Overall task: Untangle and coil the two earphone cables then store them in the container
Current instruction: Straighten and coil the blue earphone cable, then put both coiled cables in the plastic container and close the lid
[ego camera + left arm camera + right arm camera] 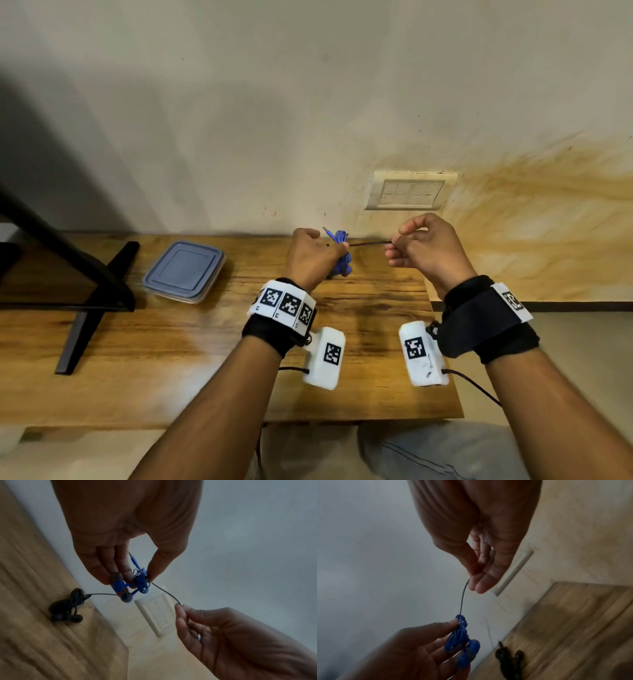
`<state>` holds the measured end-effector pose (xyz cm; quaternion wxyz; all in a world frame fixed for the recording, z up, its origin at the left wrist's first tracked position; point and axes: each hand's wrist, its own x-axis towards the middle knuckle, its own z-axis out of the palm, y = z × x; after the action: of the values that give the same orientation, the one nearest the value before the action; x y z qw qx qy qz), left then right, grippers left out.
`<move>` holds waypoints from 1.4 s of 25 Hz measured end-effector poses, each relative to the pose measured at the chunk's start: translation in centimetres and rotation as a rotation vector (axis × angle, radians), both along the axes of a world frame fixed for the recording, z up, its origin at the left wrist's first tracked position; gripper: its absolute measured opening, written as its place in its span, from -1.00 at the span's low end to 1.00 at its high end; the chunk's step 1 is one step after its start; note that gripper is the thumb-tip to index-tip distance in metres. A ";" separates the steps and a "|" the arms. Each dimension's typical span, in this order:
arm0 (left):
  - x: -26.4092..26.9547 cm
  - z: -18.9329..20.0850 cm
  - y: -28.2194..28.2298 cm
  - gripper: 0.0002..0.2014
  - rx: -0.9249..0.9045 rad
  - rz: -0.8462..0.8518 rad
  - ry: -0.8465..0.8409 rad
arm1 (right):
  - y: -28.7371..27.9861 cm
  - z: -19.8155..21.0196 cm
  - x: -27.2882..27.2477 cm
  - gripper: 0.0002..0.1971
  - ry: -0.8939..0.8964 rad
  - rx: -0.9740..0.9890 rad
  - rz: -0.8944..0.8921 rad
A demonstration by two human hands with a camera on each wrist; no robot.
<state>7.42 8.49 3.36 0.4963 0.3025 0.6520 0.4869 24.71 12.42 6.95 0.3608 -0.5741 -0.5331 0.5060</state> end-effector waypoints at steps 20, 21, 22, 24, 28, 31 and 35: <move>-18.0 -3.6 -5.8 0.21 -0.624 -0.017 1.003 | -1.4 -1.8 -4.5 -0.94 -0.652 0.593 0.341; -18.2 -3.9 -6.2 0.22 -0.639 -0.030 1.002 | -1.9 -1.9 -5.4 -0.96 -0.639 0.585 0.415; -18.1 -3.9 -6.4 0.20 -0.635 -0.029 1.009 | -2.3 -2.0 -6.2 -0.97 -0.630 0.577 0.490; -17.0 -3.4 -6.7 0.17 -0.580 -0.041 0.978 | -3.1 -2.5 -7.7 -0.97 -0.650 0.520 0.622; -12.0 -3.6 -7.3 0.28 -0.422 -0.244 0.848 | -3.6 -5.4 -10.2 -0.82 -0.601 0.181 0.652; -9.5 -4.1 -7.6 0.28 -0.368 -0.338 0.827 | -3.3 -6.9 -11.1 -0.77 -0.299 -0.231 0.478; -9.6 -3.2 -7.5 0.11 -0.380 -0.360 0.794 | -3.3 -7.1 -11.0 -0.72 0.038 -0.522 0.293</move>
<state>-2.15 0.98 0.14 0.3318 0.4771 0.8061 0.1119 13.74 9.11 -0.17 0.1342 -0.5547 -0.4553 0.6834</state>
